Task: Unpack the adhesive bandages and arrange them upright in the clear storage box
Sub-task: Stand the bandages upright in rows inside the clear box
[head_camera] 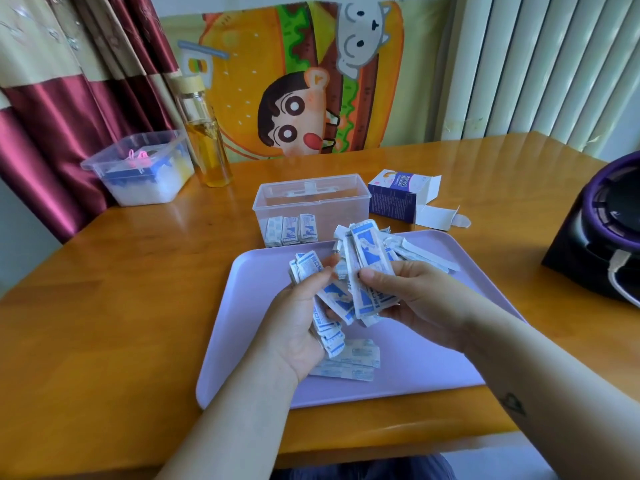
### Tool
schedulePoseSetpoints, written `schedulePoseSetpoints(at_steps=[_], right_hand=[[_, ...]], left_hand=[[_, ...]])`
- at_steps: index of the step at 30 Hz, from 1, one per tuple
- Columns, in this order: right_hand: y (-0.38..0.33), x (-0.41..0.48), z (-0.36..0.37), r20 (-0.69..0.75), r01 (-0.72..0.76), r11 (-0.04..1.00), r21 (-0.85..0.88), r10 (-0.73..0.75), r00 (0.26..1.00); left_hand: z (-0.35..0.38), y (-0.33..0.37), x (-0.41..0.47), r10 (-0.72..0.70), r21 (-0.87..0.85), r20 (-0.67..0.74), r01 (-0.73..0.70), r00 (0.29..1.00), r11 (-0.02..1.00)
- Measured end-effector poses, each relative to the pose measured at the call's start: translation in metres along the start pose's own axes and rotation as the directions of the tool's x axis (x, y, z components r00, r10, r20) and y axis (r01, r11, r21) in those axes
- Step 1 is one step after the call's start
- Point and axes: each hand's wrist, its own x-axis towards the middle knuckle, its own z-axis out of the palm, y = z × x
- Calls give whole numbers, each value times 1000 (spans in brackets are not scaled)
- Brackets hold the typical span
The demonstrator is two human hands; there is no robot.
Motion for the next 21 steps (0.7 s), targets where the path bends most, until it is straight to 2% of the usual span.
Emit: schedulePoseSetpoints(at_steps=[3, 8, 10, 13, 16, 18, 21], right_hand=[[4, 3, 4, -20, -9, 999, -34, 9, 1000], [15, 8, 21, -92, 55, 976, -210, -75, 993], [12, 6, 27, -135, 77, 936, -343, -130, 982], [6, 3, 31, -133, 135, 784, -606, -267, 955], [-1, -3, 24, 57, 252, 633, -732, -311, 949], [-4, -7, 21, 242, 340, 470, -814, -257, 936], [-9, -10, 26, 341, 380, 192, -905, -205, 917]], left_hand=[[3, 0, -4, -38, -53, 69, 42, 997, 998], [8, -6, -3, -47, -27, 36, 48, 998, 998], [8, -9, -3, -43, -45, 11, 44, 999, 998], [6, -6, -4, -82, -134, -11, 79, 997, 988], [1, -1, 0, -100, -227, -9, 95, 995, 969], [-2, 1, 3, -109, -246, 8, 108, 994, 963], [-1, 1, 3, -166, -162, 124, 185, 978, 969]])
